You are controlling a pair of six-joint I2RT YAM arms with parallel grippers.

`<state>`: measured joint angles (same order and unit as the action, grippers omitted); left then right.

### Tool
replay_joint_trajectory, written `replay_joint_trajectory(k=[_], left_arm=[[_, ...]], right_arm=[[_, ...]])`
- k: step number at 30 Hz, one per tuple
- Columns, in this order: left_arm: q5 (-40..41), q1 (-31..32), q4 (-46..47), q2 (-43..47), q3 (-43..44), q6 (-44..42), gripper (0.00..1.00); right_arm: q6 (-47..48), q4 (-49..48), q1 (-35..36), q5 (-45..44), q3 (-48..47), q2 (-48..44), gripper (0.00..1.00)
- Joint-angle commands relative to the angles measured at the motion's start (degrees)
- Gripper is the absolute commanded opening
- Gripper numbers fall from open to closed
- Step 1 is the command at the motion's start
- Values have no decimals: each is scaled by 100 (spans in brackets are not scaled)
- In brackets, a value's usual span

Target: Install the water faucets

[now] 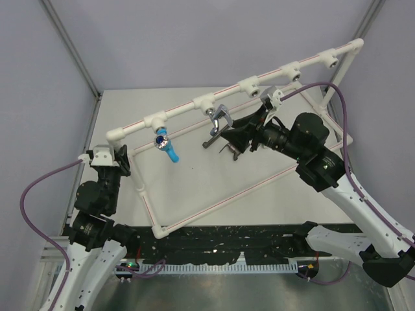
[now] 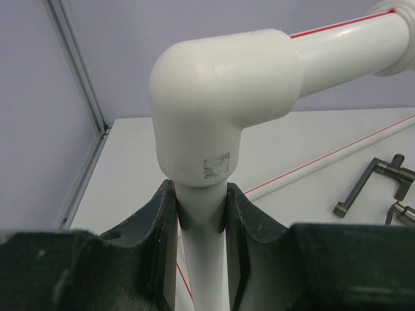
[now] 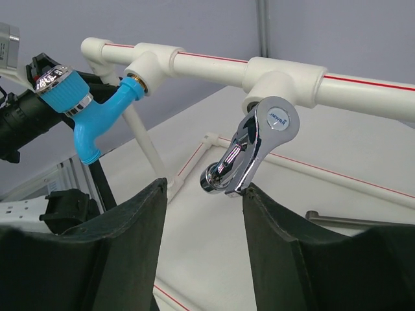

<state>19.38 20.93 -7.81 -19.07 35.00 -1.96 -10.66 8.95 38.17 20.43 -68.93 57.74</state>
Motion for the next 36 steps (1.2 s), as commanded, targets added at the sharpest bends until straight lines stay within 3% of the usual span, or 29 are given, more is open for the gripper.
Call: replay_joint_trajectory(k=[1, 8, 16, 20, 23, 25, 27, 28, 30, 31, 33, 36], left_arm=[[-180, 25, -291, -132, -64, -182, 0], [-180, 25, -273, -141, -64, -174, 0], [-127, 25, -282, -141, -81, -191, 0], [-136, 25, -282, -123, -73, -182, 0], [-127, 25, -273, -97, -81, -200, 0], [-136, 25, -273, -97, -81, -191, 0], [-153, 25, -265, -97, -81, -191, 0], [-153, 34, -265, -88, -73, -191, 0], [-162, 34, -256, -79, -81, -182, 0], [-154, 25, -264, -79, -81, -191, 0], [-136, 25, -265, -71, -73, -191, 0], [-101, 25, -265, -70, -90, -200, 0]], right_arm=[[-460, -461, 76, -389, 123, -157, 56], [-1824, -2062, 287, -1374, 898, -17, 62], [-2633, -3038, 647, -2242, 934, 580, 56], [-3528, -3389, 849, -2929, 1065, 739, 45], [-4399, -3610, 1051, -3963, 1433, 669, 19], [-5207, -3637, 1192, -4543, 1627, 599, 9], [-6085, -3602, 1350, -4993, 1759, 598, 5], [-6741, -3541, 1446, -5135, 1786, 599, 5], [-7203, -3654, 1613, -5469, 1865, 625, 8], [-7222, -3698, 1649, -5618, 1883, 616, 15], [-6847, -3891, 1685, -5698, 1909, 564, 28], [-5436, -4487, 1676, -5804, 2163, 362, 40]])
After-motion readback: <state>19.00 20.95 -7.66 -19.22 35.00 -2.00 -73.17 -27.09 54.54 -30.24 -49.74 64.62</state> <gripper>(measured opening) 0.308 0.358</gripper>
